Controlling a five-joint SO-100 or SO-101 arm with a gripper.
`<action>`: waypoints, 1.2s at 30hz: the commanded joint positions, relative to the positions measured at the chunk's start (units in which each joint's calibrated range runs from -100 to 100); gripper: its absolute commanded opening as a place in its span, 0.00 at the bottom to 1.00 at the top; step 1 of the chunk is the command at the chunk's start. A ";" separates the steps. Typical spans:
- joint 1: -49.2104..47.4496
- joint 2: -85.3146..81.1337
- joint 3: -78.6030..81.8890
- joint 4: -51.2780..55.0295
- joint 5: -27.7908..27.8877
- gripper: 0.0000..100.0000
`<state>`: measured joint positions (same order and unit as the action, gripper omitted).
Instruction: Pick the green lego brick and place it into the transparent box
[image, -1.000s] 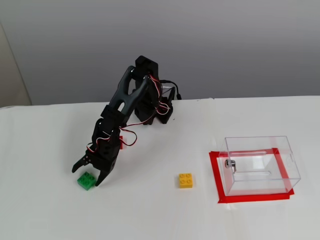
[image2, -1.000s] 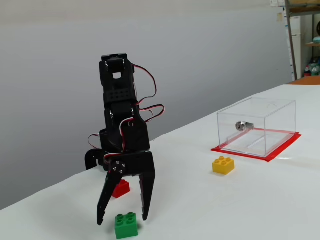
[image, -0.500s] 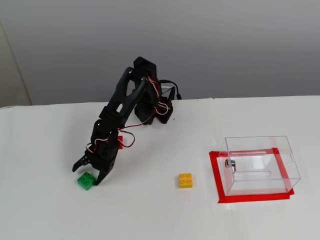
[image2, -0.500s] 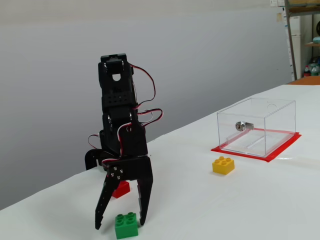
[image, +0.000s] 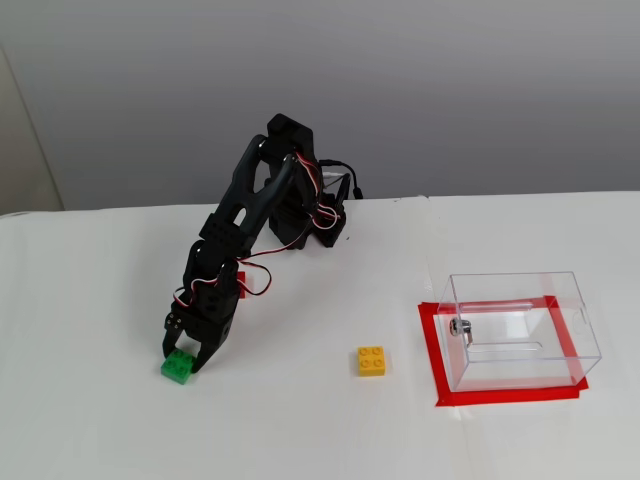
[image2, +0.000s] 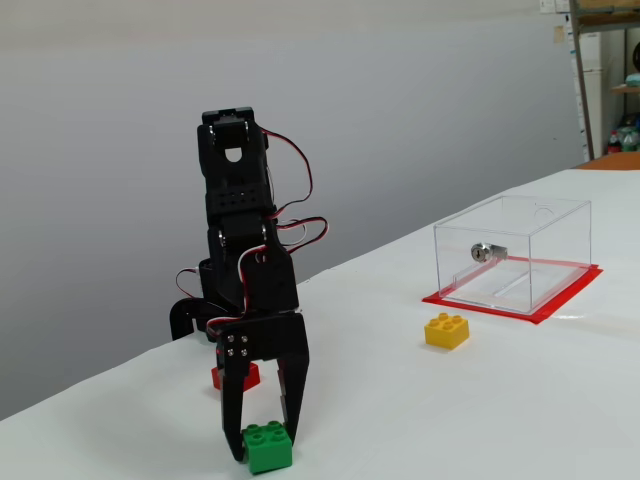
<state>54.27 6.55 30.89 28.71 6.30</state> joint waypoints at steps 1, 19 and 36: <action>0.70 -1.08 -1.78 -0.59 0.01 0.11; -2.55 -32.82 8.71 0.19 -0.20 0.11; -19.49 -57.93 16.85 0.19 -0.25 0.11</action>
<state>37.93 -48.84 47.75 28.71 6.20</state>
